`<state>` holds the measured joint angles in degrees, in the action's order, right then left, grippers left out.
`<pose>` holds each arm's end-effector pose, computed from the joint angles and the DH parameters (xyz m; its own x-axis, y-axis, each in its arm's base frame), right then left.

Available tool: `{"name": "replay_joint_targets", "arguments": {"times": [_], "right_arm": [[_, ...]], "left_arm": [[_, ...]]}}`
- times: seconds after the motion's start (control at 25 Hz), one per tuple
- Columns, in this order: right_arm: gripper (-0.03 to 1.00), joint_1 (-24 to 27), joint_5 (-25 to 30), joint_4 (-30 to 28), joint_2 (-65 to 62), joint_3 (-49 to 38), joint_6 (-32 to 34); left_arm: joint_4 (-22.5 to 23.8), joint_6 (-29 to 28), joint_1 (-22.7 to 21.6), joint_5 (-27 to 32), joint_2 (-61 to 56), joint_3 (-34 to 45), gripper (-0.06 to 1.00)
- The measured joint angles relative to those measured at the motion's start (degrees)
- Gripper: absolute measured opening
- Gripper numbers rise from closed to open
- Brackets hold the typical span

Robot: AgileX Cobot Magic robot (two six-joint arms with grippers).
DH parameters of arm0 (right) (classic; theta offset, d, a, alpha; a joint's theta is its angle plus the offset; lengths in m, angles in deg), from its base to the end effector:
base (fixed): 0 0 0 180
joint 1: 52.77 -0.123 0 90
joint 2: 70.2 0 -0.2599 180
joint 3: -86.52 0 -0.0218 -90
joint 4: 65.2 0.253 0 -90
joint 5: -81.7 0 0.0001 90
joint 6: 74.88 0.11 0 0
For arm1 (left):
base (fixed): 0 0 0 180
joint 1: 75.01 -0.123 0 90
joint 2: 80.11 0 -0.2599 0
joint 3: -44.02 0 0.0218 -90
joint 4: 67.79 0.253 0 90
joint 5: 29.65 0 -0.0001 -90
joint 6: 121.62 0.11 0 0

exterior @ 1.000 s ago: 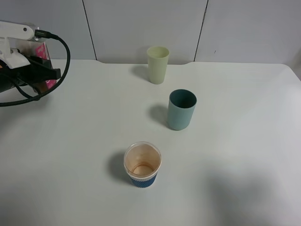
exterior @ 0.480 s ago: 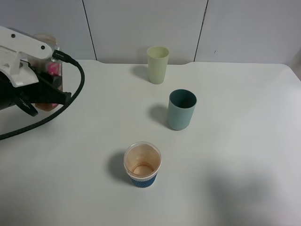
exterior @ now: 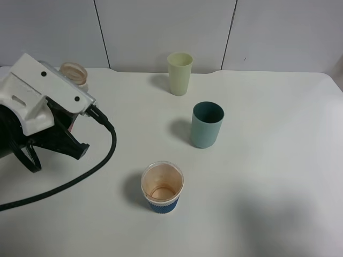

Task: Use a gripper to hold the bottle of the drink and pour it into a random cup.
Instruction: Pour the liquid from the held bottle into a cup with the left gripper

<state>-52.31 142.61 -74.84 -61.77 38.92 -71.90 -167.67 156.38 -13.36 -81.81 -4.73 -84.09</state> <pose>0.0377 -0.0164 0.2717 -0.4516 -0.0264 -0.8918 0.1251 0.9878 -0.0926 0.1672 -0.1298 0.1859 -0.4018 0.5640 -0.7215 0.2616 0.8257 0.4997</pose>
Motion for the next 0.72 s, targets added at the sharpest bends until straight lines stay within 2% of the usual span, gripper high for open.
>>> {"name": "replay_joint_targets", "arguments": {"times": [0.2,0.44,0.56,0.72], "right_arm": [[0.99,0.0,0.0,0.0,0.0,0.0,0.0],[0.99,0.0,0.0,0.0,0.0,0.0,0.0],[0.99,0.0,0.0,0.0,0.0,0.0,0.0],[0.99,0.0,0.0,0.0,0.0,0.0,0.0]], "left_arm": [[-0.57,1.44,8.05,-1.7,0.0,0.0,0.32],[-0.63,5.85,16.07,-2.53,1.15,0.0,0.32],[-0.63,6.29,18.32,-3.39,3.88,0.0,0.32],[-0.63,6.36,18.86,-3.55,7.9,0.0,0.32]]}}
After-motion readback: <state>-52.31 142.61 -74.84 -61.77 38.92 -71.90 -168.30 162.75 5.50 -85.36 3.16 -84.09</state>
